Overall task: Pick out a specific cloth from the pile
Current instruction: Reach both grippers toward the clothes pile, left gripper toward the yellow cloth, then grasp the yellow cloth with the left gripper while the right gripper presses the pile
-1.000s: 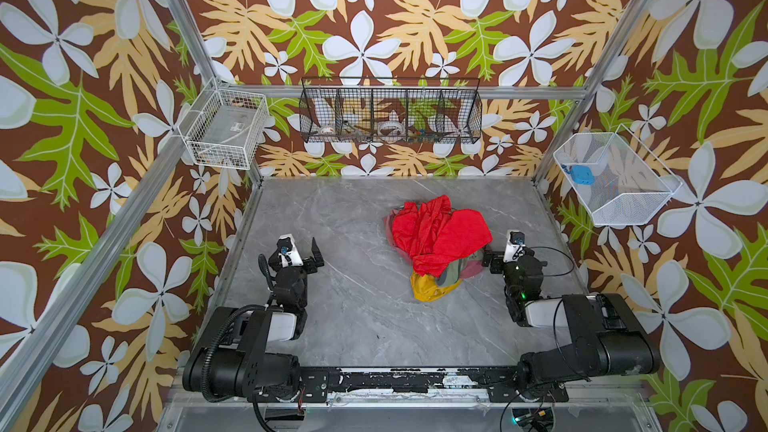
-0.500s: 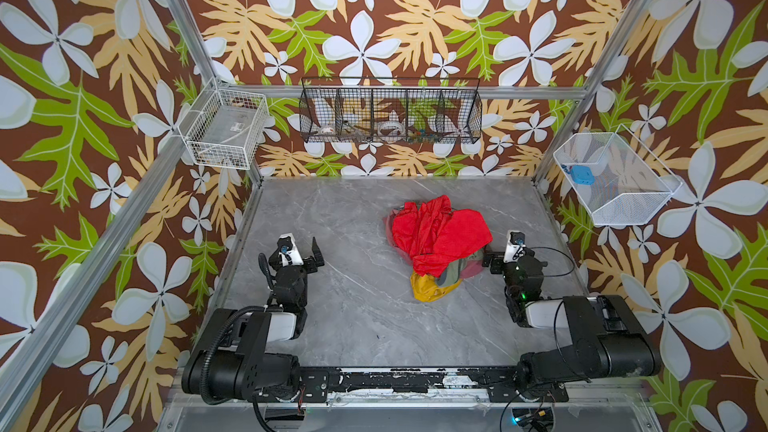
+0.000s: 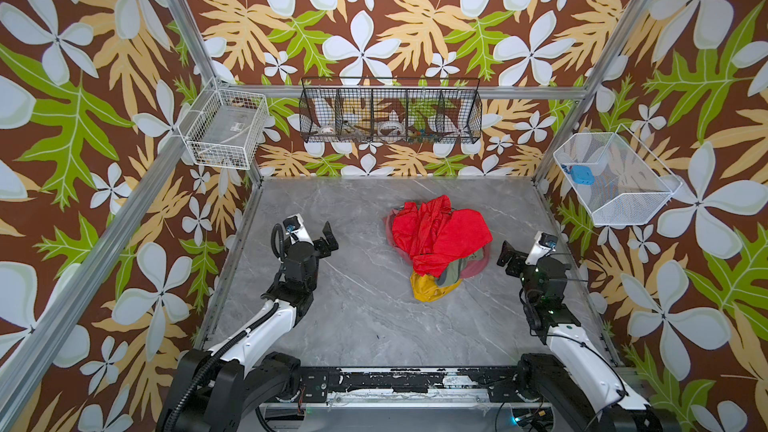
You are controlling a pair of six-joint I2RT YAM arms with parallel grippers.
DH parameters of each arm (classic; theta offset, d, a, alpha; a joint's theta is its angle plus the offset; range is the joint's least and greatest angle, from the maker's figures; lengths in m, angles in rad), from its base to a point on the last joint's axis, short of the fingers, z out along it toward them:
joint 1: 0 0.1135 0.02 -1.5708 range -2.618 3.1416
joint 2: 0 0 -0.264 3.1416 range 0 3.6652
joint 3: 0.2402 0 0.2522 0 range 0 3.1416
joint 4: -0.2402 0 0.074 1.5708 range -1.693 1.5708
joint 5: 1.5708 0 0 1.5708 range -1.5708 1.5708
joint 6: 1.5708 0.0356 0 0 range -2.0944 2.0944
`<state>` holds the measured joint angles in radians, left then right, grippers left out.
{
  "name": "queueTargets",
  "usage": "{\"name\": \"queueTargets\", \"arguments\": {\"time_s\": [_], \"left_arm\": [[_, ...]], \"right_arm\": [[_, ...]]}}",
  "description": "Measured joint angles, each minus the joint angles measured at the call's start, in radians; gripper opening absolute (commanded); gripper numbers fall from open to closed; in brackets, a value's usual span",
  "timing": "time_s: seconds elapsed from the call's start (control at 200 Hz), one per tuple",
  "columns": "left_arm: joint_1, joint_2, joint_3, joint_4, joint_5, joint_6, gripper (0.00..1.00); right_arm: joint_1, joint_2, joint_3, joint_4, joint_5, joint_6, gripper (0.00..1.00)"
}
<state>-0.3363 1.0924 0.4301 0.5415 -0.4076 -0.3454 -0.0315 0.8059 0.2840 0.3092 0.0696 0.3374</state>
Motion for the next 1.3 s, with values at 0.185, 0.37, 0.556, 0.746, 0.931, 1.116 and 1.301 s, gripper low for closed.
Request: {"name": "queueTargets", "arguments": {"time_s": [0.185,0.37,0.556,0.746,0.931,1.116,1.301], "left_arm": [[-0.222,-0.017,-0.043,-0.052,-0.020,-0.077,1.00],[-0.444,-0.005,-0.079,-0.090,-0.015,-0.139,0.99],[-0.575,0.068,-0.073,-0.102,0.065,-0.180,0.97],[-0.652,0.187,-0.033,-0.085,0.151,-0.194,0.97],[-0.655,0.348,0.069,-0.078,0.259,-0.171,0.89],[-0.655,0.459,0.127,-0.034,0.328,-0.172,0.87],[-0.655,0.555,0.198,-0.022,0.337,-0.182,0.74]], "right_arm": [[0.000,-0.099,-0.071,-0.093,-0.148,0.145,0.90],[0.000,-0.212,-0.136,-0.111,-0.317,0.262,0.87],[0.002,-0.322,-0.203,-0.117,-0.422,0.354,0.87],[0.005,-0.339,-0.197,-0.105,-0.490,0.388,0.89],[0.007,-0.286,-0.175,-0.069,-0.564,0.388,0.89],[0.042,-0.238,-0.164,-0.055,-0.620,0.360,0.90],[0.058,-0.207,-0.184,-0.024,-0.627,0.344,0.93]]}}
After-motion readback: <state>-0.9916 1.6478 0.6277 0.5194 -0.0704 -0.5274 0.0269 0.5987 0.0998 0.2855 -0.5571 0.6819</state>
